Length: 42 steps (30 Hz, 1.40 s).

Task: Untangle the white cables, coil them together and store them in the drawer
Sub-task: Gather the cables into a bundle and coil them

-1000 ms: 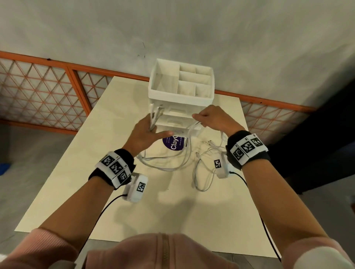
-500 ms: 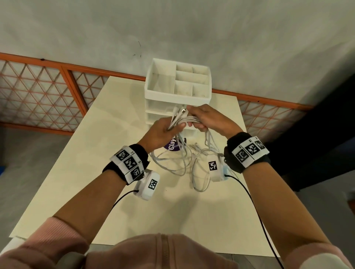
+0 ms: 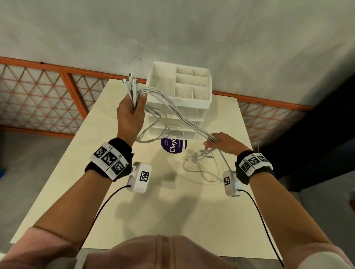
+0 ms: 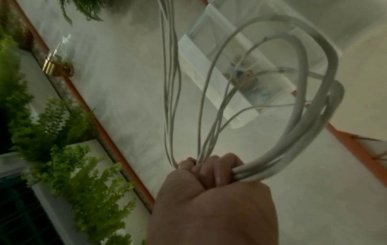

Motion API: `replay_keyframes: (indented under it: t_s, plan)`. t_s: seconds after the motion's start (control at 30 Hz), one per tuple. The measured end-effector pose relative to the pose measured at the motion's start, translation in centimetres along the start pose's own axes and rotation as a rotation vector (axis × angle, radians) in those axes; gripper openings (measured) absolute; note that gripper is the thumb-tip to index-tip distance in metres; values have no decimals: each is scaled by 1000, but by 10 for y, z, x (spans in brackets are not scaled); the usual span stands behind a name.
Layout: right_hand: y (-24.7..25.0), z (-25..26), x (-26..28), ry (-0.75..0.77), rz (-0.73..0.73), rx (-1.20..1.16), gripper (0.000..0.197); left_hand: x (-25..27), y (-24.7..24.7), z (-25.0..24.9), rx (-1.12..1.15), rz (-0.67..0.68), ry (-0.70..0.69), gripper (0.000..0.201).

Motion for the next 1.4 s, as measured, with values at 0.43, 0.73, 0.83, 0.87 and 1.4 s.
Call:
replay_keyframes:
  t_s: [0.43,0.73,0.83,0.87,1.4]
  plan:
    - [29,49,19,109,-32,12,18,27,26,58,-402,164,306,61]
    - [0,112,35,267,130,-33,19,65,-60,-1,55,876,134,14]
    - [0,107,37,244,134,-54,12,67,-62,2,-23,858,115,28]
    - [-1,101,37,232,122,-32,16,65,-61,3,-50,844,97,32]
    - [-41,-103,15,-608,-158,-136,38,20,-3,19,-347,431,72,40]
Point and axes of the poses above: each hand's wrist, its own x-axis away from the middle knuckle, its own y-axis out of the back of the hand, z = x × y, the point moved 5 cm from there along -x, towards the middle knuckle, and after that the axes turned 9 degrees about -y, right-handed, at the moved point
